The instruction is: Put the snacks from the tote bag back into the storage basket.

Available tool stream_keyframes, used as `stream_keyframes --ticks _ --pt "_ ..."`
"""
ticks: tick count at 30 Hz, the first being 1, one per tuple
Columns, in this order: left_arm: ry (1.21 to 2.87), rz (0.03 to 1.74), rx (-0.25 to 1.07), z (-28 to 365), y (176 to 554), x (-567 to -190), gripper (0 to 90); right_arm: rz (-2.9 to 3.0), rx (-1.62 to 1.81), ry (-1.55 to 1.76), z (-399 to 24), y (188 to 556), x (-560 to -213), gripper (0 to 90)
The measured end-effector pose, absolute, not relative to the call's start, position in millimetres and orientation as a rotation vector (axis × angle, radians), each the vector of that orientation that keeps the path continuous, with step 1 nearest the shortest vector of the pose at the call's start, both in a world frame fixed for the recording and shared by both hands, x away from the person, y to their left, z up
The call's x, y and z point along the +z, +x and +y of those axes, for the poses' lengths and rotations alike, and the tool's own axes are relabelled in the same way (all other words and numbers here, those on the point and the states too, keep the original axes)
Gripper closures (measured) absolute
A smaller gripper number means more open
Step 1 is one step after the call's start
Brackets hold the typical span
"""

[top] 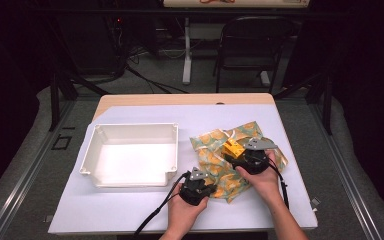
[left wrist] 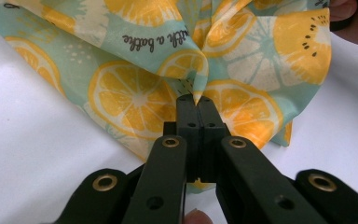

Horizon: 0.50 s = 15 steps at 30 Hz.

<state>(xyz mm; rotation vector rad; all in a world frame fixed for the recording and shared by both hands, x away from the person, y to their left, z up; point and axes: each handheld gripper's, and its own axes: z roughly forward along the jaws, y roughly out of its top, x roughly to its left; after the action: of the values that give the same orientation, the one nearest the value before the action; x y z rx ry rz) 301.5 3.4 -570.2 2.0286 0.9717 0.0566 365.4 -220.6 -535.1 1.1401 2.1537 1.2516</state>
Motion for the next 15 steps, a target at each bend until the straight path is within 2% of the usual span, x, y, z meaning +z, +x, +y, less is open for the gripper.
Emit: stream_keyframes --ticks 9,15 --pt "2.025 0.979 0.051 4 302 -570 90.0 2.151 1.242 1.175 -223 364 -530 51.1" --pt "2.026 0.981 0.055 3 302 -570 90.0 2.122 1.260 1.178 -227 360 -514 51.1"
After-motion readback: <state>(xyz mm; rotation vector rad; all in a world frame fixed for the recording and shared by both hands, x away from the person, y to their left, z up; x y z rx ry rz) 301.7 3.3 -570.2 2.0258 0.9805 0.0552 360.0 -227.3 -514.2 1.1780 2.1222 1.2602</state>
